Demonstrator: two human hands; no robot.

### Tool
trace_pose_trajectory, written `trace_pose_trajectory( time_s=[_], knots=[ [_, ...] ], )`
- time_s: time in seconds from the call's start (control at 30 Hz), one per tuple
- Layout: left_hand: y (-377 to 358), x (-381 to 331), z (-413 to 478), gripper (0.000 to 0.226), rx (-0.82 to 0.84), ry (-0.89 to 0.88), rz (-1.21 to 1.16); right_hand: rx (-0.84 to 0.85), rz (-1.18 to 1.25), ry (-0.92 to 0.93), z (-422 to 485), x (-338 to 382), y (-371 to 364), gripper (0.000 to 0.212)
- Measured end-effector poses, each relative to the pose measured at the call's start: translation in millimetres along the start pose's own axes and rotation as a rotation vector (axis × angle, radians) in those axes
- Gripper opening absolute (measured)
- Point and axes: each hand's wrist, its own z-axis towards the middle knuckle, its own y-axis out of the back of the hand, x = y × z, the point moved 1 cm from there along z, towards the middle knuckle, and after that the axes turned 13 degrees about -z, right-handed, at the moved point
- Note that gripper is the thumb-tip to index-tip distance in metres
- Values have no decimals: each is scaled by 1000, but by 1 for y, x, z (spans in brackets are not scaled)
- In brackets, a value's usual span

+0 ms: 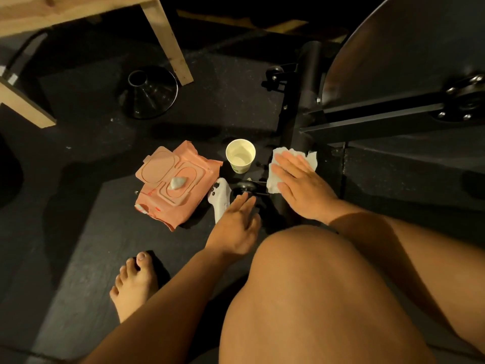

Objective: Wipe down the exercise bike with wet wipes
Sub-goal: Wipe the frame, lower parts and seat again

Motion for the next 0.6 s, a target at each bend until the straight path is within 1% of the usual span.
trace_pose_trajectory(
  time_s=[0.07, 0.17, 0.2, 0.23, 0.27, 0.3, 0.37, 0.43, 0.5, 0.53, 0.57, 0.6],
  knots=[
    [-2, -3, 3, 65, 21, 7, -14, 10, 6, 4, -14, 20, -8, 59],
    [-4, -8, 7, 89, 65, 26, 25, 86, 78, 151, -58, 41, -37, 57],
    [-3, -8, 8, 91, 80, 31, 53, 94, 68, 196, -63, 39, -41, 51],
    [-2, -10, 8, 87, 87, 32, 62, 45, 57, 250, -60, 32, -42, 45],
    [0, -12, 8, 80, 86, 20, 54, 16, 19, 287, -49, 25, -34, 46],
    [2, -14, 9, 74, 81, 0, 48, 34, 0, 251, -36, 17, -24, 49],
    [8, -18, 11, 60, 67, -51, 70, -16, -17, 106, -12, 0, -1, 53],
    [12, -20, 17, 55, 53, -100, 107, -15, -39, 26, -8, 0, 4, 54],
    [15, -25, 21, 56, 63, -129, 132, 84, -20, 90, -28, 17, -24, 58],
    [15, -27, 22, 57, 78, -133, 144, 177, 22, 125, -43, 26, -42, 66],
    [14, -29, 23, 60, 98, -131, 161, 221, 40, 174, -58, 30, -63, 78],
    [13, -29, 22, 66, 115, -127, 190, 264, 49, 199, -63, 29, -67, 82]
  ],
)
